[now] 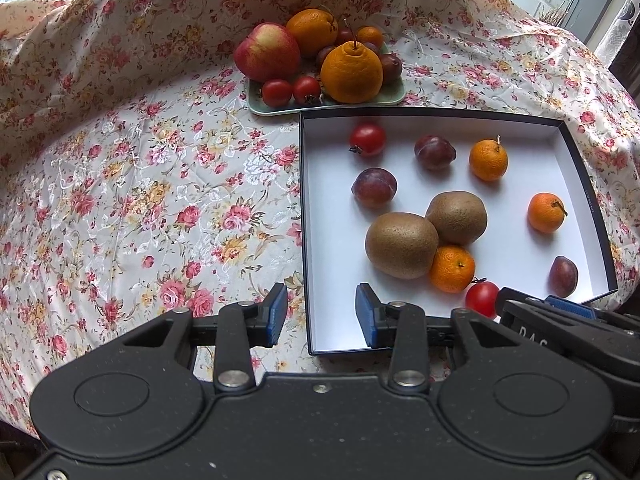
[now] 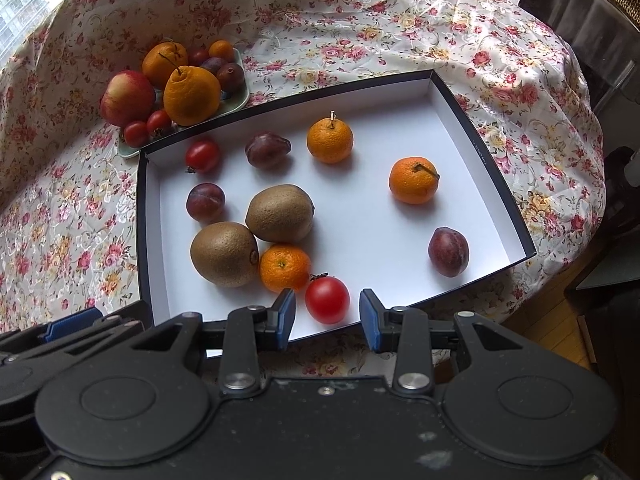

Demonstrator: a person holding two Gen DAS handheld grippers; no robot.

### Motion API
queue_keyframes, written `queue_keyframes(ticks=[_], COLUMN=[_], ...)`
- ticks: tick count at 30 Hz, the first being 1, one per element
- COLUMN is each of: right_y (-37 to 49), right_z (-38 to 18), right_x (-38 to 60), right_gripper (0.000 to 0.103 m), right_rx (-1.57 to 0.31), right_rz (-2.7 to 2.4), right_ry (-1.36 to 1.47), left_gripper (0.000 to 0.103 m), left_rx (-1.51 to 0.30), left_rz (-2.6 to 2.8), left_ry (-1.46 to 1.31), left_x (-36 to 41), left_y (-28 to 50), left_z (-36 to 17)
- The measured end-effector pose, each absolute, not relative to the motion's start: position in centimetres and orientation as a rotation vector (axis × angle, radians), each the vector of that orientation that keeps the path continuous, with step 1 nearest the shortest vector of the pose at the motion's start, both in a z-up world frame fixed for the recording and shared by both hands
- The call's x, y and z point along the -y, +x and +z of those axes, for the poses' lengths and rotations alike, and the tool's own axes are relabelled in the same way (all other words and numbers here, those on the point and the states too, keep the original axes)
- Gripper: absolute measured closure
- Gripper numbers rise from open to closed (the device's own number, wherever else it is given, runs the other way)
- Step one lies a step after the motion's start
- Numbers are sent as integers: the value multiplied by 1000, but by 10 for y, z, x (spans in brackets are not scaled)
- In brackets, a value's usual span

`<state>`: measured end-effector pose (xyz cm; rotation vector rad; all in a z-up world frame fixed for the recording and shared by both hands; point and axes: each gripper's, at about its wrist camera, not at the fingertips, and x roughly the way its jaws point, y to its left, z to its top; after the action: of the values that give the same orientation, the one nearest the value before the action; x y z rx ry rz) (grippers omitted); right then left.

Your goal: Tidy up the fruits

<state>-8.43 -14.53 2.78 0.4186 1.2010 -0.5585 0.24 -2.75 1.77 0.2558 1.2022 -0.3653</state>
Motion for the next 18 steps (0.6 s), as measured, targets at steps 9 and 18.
queue_keyframes(ticks=[9, 18], right_y=[-84, -84], right_z=[26, 25], right_x=[145, 147], right_gripper=[64, 64], right_rx=[-1209, -1213], right_rz=[-555, -556], right_ry=[419, 428], left_gripper=[56, 55], left_rx=[-1216, -1221], left_rz=[-375, -375], left_ry=[265, 274], left_x=[29, 30], left_y=[3, 3], left_z=[14, 12])
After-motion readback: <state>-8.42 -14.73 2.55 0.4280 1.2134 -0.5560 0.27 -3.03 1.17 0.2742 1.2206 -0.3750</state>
